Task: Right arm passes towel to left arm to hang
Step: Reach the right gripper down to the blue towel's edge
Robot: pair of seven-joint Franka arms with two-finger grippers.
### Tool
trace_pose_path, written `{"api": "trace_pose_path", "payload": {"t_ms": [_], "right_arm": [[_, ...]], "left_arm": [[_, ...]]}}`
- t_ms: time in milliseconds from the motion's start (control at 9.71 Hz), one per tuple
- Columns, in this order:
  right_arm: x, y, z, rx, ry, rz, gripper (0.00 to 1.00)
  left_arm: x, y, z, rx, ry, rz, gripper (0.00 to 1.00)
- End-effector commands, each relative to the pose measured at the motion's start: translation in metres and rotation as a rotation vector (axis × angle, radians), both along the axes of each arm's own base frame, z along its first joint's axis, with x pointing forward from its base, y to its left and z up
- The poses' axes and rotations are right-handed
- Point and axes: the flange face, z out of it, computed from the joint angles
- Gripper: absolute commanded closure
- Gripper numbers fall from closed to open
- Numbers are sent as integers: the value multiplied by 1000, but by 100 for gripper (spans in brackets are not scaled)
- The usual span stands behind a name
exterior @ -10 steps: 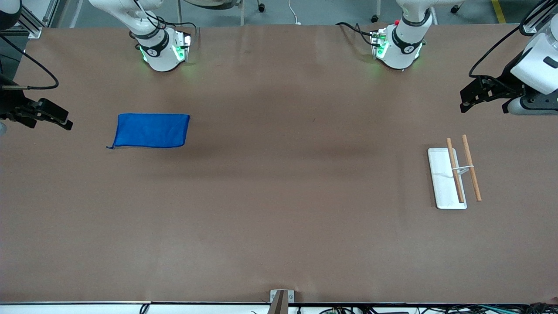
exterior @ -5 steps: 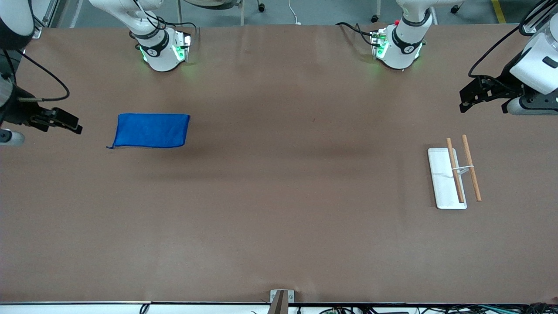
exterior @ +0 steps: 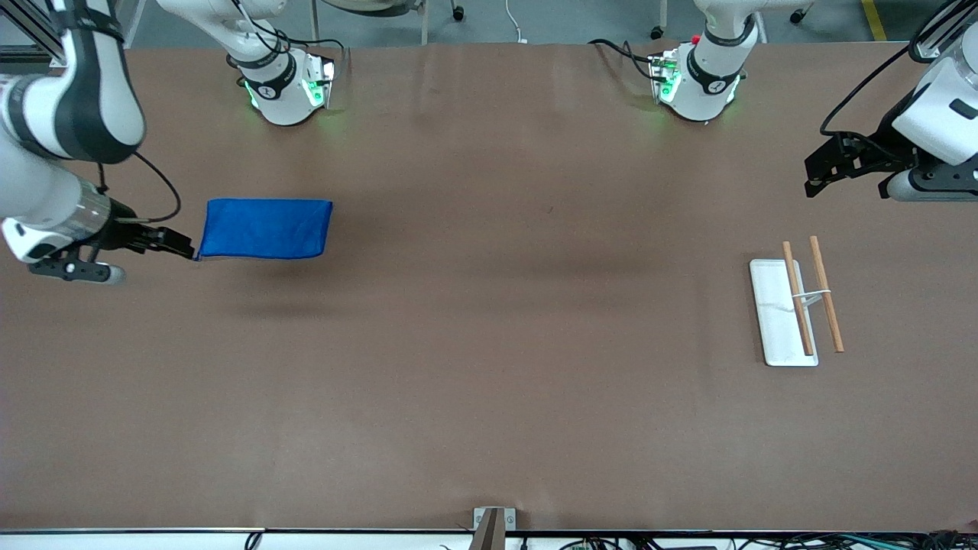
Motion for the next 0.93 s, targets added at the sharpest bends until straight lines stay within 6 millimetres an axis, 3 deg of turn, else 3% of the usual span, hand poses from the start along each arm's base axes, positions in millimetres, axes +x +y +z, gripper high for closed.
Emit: {"api": "trace_pose_path", "payload": {"t_ms": [0,618,824], "right_arm": [[-29,0,-45,-1,-8,38,3],[-88,-1,-173,-4,20,91,5],[-103,2,-187,0,57,93,9]], "left_arm": [[3,-3,-13,9,48,-22,0],[2,-10,-13,7,48,-35,0],[2,-10,-13,7,48,-37,0]]}}
